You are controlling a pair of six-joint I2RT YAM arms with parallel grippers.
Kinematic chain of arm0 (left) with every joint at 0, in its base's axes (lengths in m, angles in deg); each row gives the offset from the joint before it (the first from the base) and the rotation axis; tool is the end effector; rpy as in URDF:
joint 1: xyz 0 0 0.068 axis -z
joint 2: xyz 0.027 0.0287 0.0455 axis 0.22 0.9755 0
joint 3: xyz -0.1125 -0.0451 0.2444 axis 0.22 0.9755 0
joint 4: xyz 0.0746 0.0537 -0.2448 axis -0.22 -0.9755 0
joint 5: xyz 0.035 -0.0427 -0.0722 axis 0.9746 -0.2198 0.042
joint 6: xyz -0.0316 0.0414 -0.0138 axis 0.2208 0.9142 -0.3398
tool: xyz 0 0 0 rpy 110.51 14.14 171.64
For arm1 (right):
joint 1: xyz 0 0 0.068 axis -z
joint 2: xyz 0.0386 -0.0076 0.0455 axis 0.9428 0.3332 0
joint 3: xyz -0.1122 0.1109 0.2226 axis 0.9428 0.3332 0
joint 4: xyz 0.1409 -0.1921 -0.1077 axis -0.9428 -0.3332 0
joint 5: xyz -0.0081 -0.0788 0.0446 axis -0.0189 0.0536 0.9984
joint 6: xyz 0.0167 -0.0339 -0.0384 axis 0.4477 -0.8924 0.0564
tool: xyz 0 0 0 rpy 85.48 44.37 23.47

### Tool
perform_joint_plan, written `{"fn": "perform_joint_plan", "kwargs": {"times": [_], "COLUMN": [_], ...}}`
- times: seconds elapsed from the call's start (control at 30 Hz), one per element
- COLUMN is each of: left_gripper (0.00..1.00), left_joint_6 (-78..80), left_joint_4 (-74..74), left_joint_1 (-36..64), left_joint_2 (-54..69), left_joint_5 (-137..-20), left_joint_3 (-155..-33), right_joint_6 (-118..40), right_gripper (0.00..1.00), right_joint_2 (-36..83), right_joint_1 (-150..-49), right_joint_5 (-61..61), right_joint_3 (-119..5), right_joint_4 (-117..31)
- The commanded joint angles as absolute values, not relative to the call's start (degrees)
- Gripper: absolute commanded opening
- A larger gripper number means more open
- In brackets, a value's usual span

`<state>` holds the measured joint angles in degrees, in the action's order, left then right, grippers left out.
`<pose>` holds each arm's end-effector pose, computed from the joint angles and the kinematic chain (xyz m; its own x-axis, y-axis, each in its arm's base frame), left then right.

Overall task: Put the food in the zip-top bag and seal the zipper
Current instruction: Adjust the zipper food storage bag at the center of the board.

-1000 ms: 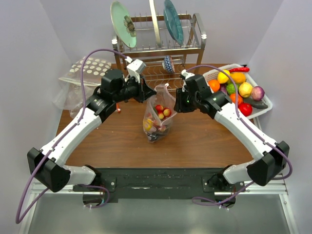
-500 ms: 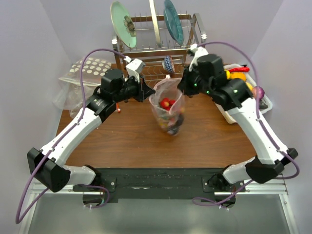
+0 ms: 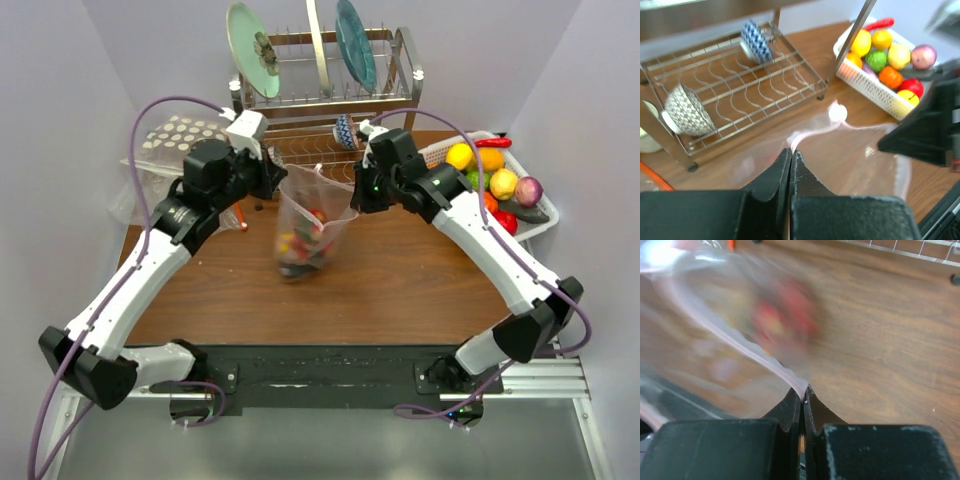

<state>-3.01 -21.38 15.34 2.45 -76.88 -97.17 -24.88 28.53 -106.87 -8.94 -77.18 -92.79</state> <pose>0.2413 -0.1333 0.4159 -0.3611 -0.1084 -0.9262 0.4889 0.8238 -0.2870 0.2552 0.1863 0.4052 -0.6981 -0.0674 -0.7129 -0.3454 0.9038 0.2528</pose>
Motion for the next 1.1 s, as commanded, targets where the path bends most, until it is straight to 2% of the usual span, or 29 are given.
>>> {"fn": "perform_joint_plan", "kwargs": {"times": [0.0,0.03,0.07,0.13,0.17,0.27,0.43,0.53,0.67,0.8,1.07], "left_gripper": [0.00,0.00,0.00,0.00,0.00,0.00,0.00,0.00,0.00,0.00,0.00], "left_joint_6": [-0.5,-0.7,-0.9,-1.6,-1.7,-2.3,-4.3,-5.3,-5.4,-5.3,-5.1], "left_joint_4": [-17.6,-17.3,-17.1,-16.8,-16.6,-15.9,-12.6,-11.8,-11.0,-10.1,-8.9], "left_joint_1": [14.8,14.8,14.8,14.8,14.8,14.8,14.8,14.8,14.8,14.8,14.8], "left_joint_2": [0.1,0.6,1.9,3.2,4.5,6.7,9.3,10.2,9.8,8.9,6.9], "left_joint_5": [-75.1,-76.3,-78.9,-80.9,-82.6,-84.8,-87.6,-88.4,-88.6,-88.6,-88.6], "left_joint_3": [-101.0,-100.7,-100.3,-99.1,-98.6,-96.3,-92.7,-92.0,-91.1,-90.5,-89.1], "right_joint_6": [-24.8,-25.0,-25.1,-25.0,-24.9,-24.7,-26.2,-27.7,-30.1,-30.7,-26.4], "right_gripper": [0.01,0.08,0.21,0.29,0.42,0.52,0.53,0.53,0.52,0.51,0.52], "right_joint_2": [27.0,27.8,28.1,28.7,28.6,26.5,22.2,20.8,20.8,23.5,31.9], "right_joint_1": [-106.8,-106.8,-106.7,-106.7,-106.8,-106.7,-104.2,-99.1,-92.1,-85.9,-72.0], "right_joint_5": [-8.1,-7.8,-7.3,-7.3,-6.4,-7.1,-8.3,-9.0,-16.5,-23.0,-20.4], "right_joint_3": [-77.7,-77.3,-76.9,-75.1,-74.2,-70.8,-67.5,-67.0,-67.5,-67.9,-68.7], "right_joint_4": [-88.6,-88.3,-88.3,-87.5,-87.2,-85.4,-84.6,-85.7,-87.0,-85.3,-76.3]}}
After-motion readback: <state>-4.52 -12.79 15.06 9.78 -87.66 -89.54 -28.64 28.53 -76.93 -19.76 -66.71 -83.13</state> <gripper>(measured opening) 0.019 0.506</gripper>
